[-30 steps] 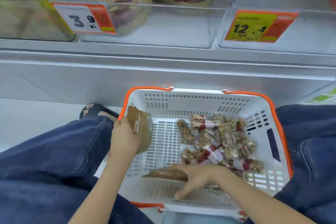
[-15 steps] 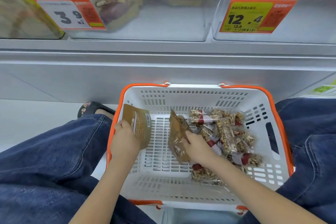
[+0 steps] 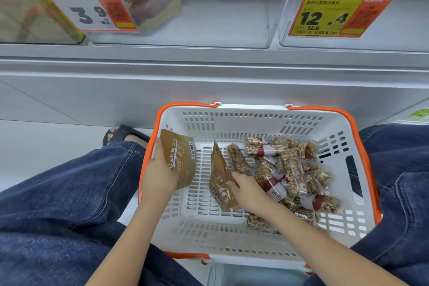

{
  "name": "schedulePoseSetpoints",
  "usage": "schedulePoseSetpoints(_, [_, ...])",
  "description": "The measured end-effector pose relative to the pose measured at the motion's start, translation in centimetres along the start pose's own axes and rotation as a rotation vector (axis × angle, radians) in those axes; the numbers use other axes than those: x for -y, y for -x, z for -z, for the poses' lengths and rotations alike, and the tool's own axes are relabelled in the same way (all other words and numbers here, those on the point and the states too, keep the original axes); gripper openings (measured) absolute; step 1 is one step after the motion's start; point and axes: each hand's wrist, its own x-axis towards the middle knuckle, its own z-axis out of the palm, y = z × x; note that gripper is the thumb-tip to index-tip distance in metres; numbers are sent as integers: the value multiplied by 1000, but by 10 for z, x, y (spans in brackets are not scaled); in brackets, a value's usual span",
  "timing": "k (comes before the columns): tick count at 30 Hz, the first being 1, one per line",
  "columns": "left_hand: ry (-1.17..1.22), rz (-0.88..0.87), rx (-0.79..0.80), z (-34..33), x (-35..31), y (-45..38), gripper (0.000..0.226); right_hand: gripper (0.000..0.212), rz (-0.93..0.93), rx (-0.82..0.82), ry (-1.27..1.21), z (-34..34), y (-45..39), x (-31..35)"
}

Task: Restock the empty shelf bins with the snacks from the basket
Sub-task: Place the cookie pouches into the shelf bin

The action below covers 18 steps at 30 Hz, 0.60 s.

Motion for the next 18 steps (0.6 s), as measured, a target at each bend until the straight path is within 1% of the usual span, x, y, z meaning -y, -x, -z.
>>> schedulePoseSetpoints(2, [36, 34, 22, 1, 2, -3, 85, 16, -9, 5, -21, 1, 1, 1])
schedulePoseSetpoints(6, [118, 96, 34, 3, 4, -5, 80, 19, -43, 11, -56, 1, -1, 0])
schedulePoseSetpoints(10, [43, 96, 46, 4, 6, -8, 80, 16, -54, 26, -117, 4, 1, 3])
schedulePoseSetpoints(13, [-23, 56, 127, 5, 4, -15, 85, 14, -50, 35, -149, 5, 3, 4])
schedulePoseSetpoints(15, [43, 50, 167, 7, 3, -21, 84, 17, -50, 40, -163, 5, 3, 2])
schedulePoseSetpoints(16, [113, 64, 171, 7, 2, -23, 81, 19, -54, 44, -171, 5, 3, 2])
schedulePoseSetpoints(18, [258, 129, 165, 9, -3, -25, 70, 18, -65, 45, -153, 4, 1, -1])
